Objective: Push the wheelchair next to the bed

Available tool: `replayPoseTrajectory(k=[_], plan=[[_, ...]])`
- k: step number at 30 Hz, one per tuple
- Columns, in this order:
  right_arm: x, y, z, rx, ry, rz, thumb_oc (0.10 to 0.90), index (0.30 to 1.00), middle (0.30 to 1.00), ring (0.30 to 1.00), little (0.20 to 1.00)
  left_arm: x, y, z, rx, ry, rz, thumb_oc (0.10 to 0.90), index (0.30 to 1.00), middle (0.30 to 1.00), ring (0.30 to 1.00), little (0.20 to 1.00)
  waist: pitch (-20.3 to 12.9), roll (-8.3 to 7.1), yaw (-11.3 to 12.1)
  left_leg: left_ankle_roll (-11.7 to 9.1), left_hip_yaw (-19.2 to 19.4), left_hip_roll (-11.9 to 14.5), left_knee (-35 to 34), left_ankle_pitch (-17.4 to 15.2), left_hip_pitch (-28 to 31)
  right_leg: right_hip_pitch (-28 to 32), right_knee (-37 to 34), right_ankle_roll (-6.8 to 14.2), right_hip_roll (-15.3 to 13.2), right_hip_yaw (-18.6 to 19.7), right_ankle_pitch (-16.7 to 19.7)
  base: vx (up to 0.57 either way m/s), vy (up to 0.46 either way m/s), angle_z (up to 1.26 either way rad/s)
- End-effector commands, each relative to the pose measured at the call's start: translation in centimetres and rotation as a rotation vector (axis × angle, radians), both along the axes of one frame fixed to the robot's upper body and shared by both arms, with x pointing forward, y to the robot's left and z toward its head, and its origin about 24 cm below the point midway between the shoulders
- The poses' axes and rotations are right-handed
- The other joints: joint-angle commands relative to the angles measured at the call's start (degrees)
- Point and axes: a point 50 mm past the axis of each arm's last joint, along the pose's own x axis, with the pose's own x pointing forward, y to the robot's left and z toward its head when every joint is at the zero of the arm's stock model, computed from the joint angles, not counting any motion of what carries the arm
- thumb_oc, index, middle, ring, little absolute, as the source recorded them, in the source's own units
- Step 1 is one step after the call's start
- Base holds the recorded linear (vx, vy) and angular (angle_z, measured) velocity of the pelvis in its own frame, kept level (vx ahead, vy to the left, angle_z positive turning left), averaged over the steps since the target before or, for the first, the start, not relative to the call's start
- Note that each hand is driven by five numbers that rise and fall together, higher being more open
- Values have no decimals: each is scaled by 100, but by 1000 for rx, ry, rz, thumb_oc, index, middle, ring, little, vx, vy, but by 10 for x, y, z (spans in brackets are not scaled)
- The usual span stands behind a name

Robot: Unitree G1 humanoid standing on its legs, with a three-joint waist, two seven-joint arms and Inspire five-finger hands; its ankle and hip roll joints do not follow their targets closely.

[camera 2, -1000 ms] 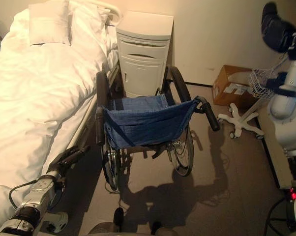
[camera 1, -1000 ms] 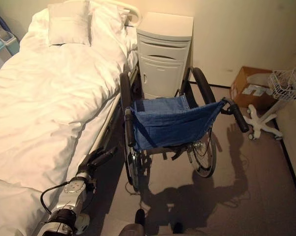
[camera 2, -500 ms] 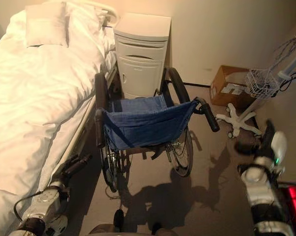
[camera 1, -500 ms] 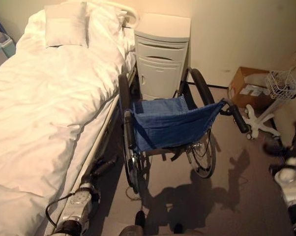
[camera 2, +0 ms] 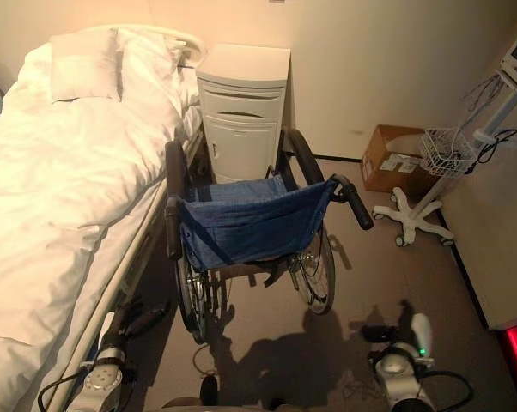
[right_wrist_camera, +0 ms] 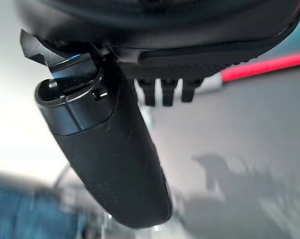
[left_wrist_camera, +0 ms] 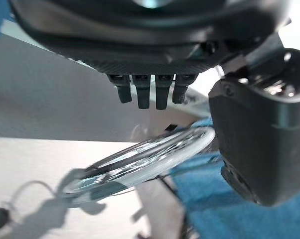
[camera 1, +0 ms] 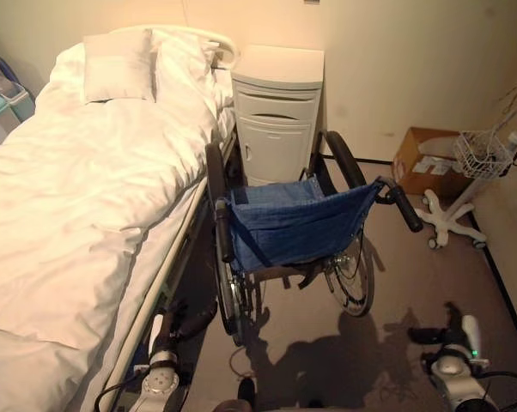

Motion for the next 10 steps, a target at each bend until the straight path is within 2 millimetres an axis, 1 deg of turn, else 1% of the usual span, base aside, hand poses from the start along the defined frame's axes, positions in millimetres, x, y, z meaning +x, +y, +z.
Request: replayPoseTrajectory(k=[1,2,3,4,5,6,8,9,10], plan=[[30,27,10,81,-135,204,800,900,900,900,900,27,-20,11,11,-119,-148,800,900,900,900,900,-162,-27,187,87,172,-217,451,-1068,226,-515,846,78,-125,86,-324,0,0,0],[30,30,9,89,-130,213,800,900,900,900,900,27,-22,10,11,-114,-159,800,900,900,900,900,-162,-23,187,87,167,-219,454,-1068,224,-514,848,77,-125,84,-327,5,20,6],[27,41,3,131,-111,264,800,900,900,900,900,25,-29,7,-4,-91,-219,800,900,900,900,900,-158,6,188,82,149,-227,468,-1065,209,-519,857,76,-130,81,-332,-4,32,6],[25,48,0,152,-98,290,800,900,900,900,900,23,-33,4,-7,-78,-259,800,900,900,900,900,-157,30,187,82,137,-232,474,-1061,202,-522,865,71,-133,75,-337,-6,38,6],[25,50,-1,162,-93,295,800,900,900,900,900,22,-35,4,-9,-79,-269,800,900,900,900,900,-157,37,186,82,132,-235,476,-1059,200,-521,865,70,-133,72,-339,-15,57,5],[23,60,-5,201,-78,326,800,900,900,900,900,21,-41,2,-18,-68,-318,800,900,900,900,900,-153,73,171,82,126,-243,471,-1050,196,-528,872,68,-135,70,-343,-18,56,4],[21,65,-6,224,-72,343,800,900,900,900,900,21,-43,2,-21,-64,-347,800,900,900,900,900,-154,96,161,79,121,-247,465,-1039,190,-532,875,69,-136,59,-346,-25,67,1],[20,73,-8,260,-57,385,800,900,900,900,900,24,-48,4,-39,-65,-396,800,900,900,900,900,-146,142,135,70,111,-265,467,-1023,172,-547,884,66,-149,62,-349,-26,70,-1],[19,74,-8,263,-56,388,800,900,900,900,900,25,-49,4,-42,-68,-402,800,900,900,900,900,-147,148,132,69,111,-268,469,-1020,166,-550,887,66,-152,63,-351,-35,95,-2]])
